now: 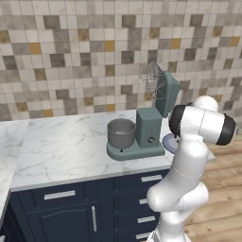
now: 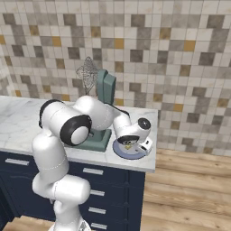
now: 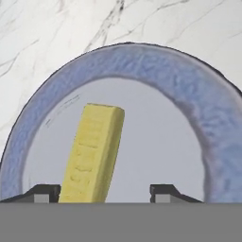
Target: Add butter and sugar cubes to the stand mixer bowl and then turn on the stand mixer to begin making frosting.
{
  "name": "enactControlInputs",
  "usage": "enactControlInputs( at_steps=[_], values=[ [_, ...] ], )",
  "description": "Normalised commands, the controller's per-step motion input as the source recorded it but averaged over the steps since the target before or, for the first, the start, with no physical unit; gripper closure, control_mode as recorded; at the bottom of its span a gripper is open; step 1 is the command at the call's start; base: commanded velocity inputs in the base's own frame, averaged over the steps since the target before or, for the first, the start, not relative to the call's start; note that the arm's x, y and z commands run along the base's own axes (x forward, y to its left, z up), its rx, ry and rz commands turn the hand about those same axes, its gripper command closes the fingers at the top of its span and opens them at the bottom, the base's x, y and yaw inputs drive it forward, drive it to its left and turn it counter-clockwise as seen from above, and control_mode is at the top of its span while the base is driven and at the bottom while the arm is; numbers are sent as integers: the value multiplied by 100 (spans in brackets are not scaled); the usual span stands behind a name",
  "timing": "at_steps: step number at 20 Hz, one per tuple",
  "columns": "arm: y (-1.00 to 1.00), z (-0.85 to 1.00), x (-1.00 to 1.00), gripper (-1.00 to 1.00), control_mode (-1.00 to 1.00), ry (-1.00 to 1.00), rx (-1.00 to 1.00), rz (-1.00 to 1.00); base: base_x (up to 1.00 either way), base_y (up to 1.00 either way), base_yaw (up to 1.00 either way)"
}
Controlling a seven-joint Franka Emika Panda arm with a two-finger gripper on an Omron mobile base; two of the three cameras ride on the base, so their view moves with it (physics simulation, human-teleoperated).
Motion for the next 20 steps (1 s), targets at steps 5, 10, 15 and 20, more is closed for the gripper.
enactControlInputs(
  at_steps=[5, 10, 15, 20],
  values=[
    [21, -34, 5, 100, -100, 1, -1, 0, 0, 0, 0],
    [1, -22, 0, 100, -100, 0, 0, 0, 0, 0, 0],
    [0, -1, -2, 100, -100, 0, 0, 0, 0, 0, 0],
    [0, 54, -47, 100, -100, -5, 3, 0, 0, 0, 0]
  ],
)
